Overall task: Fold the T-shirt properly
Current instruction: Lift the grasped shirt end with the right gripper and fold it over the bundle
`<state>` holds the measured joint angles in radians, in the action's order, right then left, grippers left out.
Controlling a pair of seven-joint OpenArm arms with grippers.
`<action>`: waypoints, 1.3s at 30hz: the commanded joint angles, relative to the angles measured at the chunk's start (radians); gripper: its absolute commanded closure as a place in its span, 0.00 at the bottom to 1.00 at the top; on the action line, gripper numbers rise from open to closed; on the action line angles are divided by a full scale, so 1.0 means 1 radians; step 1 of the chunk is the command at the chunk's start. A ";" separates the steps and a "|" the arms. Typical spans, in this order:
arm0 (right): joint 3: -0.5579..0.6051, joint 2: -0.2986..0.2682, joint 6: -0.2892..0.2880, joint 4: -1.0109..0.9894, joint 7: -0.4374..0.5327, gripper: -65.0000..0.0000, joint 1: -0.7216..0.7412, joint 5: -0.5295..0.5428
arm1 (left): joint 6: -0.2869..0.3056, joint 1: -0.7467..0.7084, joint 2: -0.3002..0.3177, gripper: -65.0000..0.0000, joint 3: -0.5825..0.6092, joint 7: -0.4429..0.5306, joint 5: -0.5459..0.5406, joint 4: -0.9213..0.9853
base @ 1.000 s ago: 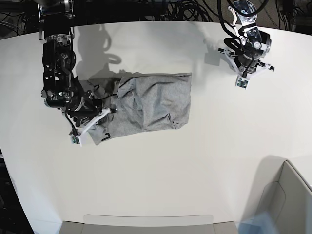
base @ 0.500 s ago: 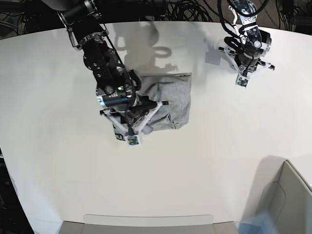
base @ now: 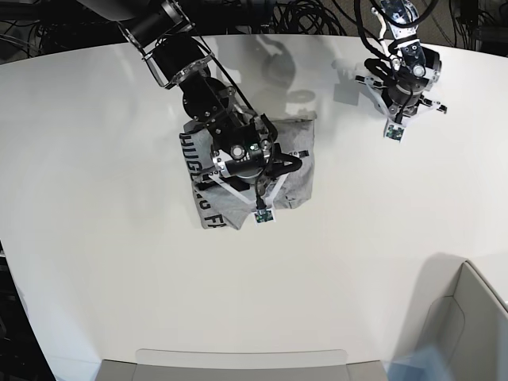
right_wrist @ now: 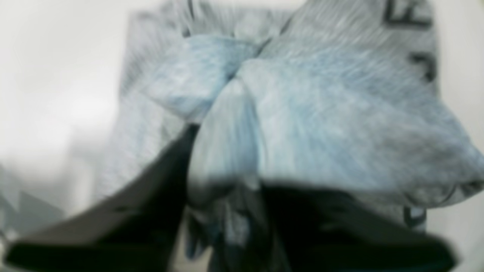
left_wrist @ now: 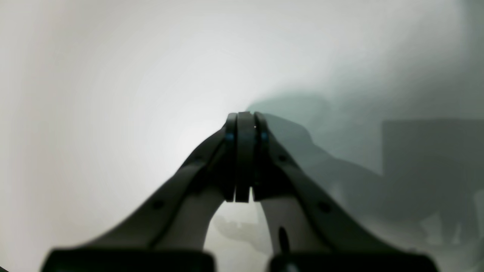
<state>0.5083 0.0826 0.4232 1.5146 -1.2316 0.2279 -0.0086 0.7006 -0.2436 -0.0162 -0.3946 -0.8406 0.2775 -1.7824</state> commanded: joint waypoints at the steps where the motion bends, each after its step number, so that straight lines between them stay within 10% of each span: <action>1: 0.031 0.013 -0.002 0.017 0.008 0.58 0.024 -0.006 | -0.002 0.005 0.005 1.00 0.003 0.005 -0.002 -0.015; 6: 0.189 0.007 -0.005 0.019 0.008 0.36 0.043 -0.006 | -0.002 0.007 0.005 1.00 0.003 0.005 -0.002 -0.015; 23: 0.398 0.016 -0.008 0.024 0.183 0.39 0.115 -0.006 | -0.002 0.008 0.000 1.00 0.003 0.005 -0.004 0.005; 27: 0.367 0.001 -0.002 0.116 0.201 0.53 0.112 -0.006 | -0.002 0.010 0.002 1.00 0.003 0.005 -0.004 0.026; 33: 0.106 -0.036 -0.002 0.301 0.108 0.99 0.037 -0.006 | -0.002 0.007 0.002 1.00 0.003 0.008 -0.004 0.026; 39: -0.132 -0.119 -0.008 0.380 -0.014 1.00 -0.069 0.000 | -0.002 0.013 0.000 1.00 0.004 0.008 -0.004 0.028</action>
<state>0.3775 -0.0399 0.4156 1.8763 -1.2469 0.1463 -0.0040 0.6933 -0.2298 -0.0154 -0.3935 -0.8139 0.2695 -1.7493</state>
